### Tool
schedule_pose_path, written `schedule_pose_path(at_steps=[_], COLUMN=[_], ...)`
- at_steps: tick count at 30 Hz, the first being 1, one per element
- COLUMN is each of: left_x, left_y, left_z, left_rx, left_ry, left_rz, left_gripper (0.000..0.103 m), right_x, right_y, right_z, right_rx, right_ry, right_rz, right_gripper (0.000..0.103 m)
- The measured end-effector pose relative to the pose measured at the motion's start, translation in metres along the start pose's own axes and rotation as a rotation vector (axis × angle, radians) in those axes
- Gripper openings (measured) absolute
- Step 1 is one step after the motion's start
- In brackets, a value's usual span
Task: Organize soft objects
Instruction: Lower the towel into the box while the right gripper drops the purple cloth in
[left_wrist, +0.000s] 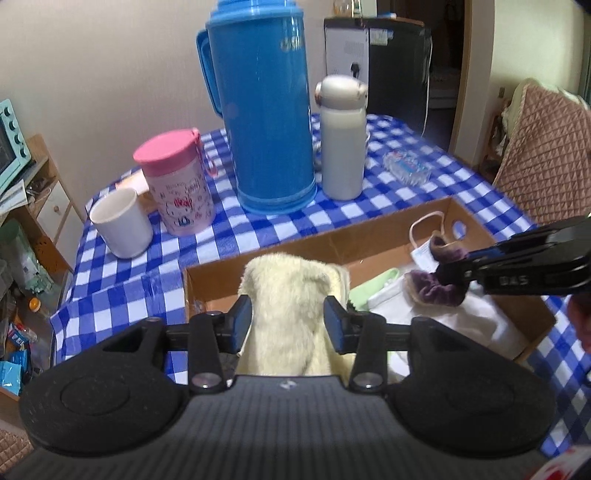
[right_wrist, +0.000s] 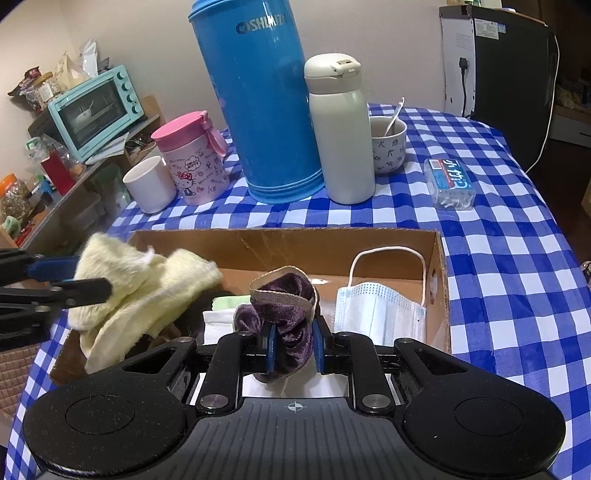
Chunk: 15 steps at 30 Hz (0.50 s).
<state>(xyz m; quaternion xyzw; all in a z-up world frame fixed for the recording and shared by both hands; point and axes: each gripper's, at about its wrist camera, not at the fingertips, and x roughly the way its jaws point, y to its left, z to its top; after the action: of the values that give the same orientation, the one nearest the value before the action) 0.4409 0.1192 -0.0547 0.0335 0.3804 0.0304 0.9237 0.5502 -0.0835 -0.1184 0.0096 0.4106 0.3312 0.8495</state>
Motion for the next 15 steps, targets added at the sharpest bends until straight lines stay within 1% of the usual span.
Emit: schedule_pose_path(at_steps=[2, 3, 5, 6, 7, 8, 9, 11, 15], left_x=[-0.011, -0.014, -0.014, -0.011, -0.006, 0.002, 0.009, 0.023, 0.045], left_y=[0.002, 0.002, 0.001, 0.001, 0.000, 0.000, 0.001, 0.002, 0.001], left_z=[0.001, 0.001, 0.001, 0.001, 0.001, 0.000, -0.003, -0.009, -0.018], left_rx=[-0.009, -0.011, -0.005, 0.000, -0.001, -0.007, -0.015, -0.034, -0.066], left_ry=[-0.028, -0.041, -0.056, -0.050, -0.036, -0.016, 0.000, 0.042, 0.101], left_rz=[-0.001, -0.002, -0.002, 0.000, -0.001, -0.005, -0.004, 0.006, 0.000], left_gripper=[0.043, 0.041, 0.031, 0.020, 0.013, 0.012, 0.008, 0.007, 0.005], right_x=[-0.001, -0.002, -0.002, -0.002, -0.001, -0.001, -0.001, 0.000, 0.002], right_y=[0.000, 0.000, 0.000, 0.000, 0.000, 0.000, 0.000, 0.001, 0.004], right_z=[0.000, 0.000, 0.000, 0.000, 0.000, 0.001, 0.001, 0.001, 0.001], right_rx=[-0.005, -0.007, -0.008, -0.007, -0.007, -0.006, -0.008, -0.018, -0.047], right_ry=[-0.004, -0.005, -0.007, -0.008, -0.008, -0.008, -0.008, -0.007, -0.014], right_rz=[-0.001, -0.003, -0.006, -0.007, -0.007, -0.008, -0.008, -0.008, -0.030], right_gripper=[0.019, 0.019, 0.019, 0.019, 0.019, 0.019, 0.019, 0.019, 0.019])
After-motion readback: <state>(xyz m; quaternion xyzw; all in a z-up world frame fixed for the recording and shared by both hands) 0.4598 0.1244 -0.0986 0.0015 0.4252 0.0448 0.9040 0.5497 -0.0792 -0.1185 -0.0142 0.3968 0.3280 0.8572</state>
